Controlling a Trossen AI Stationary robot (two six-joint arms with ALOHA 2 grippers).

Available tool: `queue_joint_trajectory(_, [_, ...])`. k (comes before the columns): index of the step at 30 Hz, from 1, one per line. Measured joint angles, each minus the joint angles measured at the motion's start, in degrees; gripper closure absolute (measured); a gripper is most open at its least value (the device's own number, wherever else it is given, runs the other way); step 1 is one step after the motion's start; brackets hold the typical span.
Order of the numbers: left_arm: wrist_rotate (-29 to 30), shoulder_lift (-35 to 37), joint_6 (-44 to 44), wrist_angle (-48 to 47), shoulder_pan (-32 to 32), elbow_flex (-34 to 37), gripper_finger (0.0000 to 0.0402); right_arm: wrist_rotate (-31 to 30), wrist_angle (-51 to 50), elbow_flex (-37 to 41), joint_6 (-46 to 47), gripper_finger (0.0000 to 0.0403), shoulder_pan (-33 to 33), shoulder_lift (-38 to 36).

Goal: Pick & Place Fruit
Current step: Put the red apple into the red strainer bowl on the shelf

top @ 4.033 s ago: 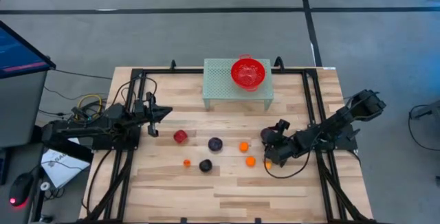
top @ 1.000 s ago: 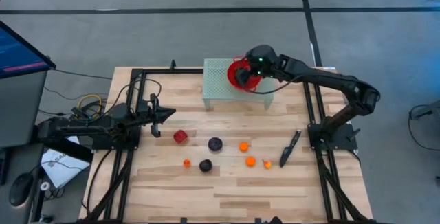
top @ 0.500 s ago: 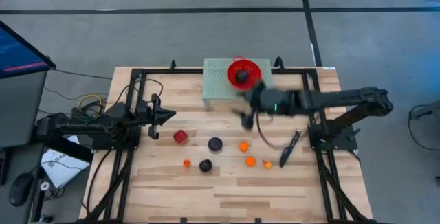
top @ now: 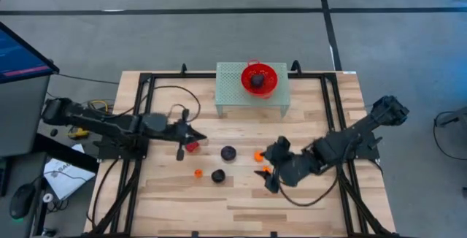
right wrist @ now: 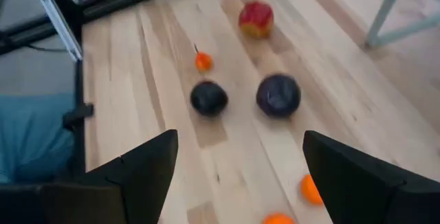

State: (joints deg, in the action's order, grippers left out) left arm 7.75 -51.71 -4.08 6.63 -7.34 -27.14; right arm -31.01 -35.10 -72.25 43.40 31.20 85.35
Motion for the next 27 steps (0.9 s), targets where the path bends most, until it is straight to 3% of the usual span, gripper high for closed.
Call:
queue_joint_trajectory(7, [-2.7,-2.7,0.0,-24.3,-1.0,-7.7,0.0370,-4.9,-1.4,0.0,4.6,0.0094,1.0,4.6])
queue_joint_trajectory(15, [-12.2,-2.1,-3.0,-45.4,-1.0,-11.6,0.0246,-4.1,-1.4,0.0,5.7,0.0094,-1.1,8.9])
queue_joint_trajectory(21, [-12.5,-11.4,-8.1,-50.1,-1.2,-14.7,0.0150,-3.2,-1.0,0.1,4.8,0.0094,-3.4,9.6])
queue_joint_trajectory(24, [-11.0,-18.4,-13.9,-52.3,-1.4,-16.8,0.0121,-2.0,-1.0,0.1,4.1,0.0094,-4.6,9.5])
queue_joint_trajectory(27, [-5.9,-23.7,-21.2,-52.7,-1.4,-18.2,0.0108,-1.4,-0.6,0.1,3.1,0.0094,-5.4,9.3])
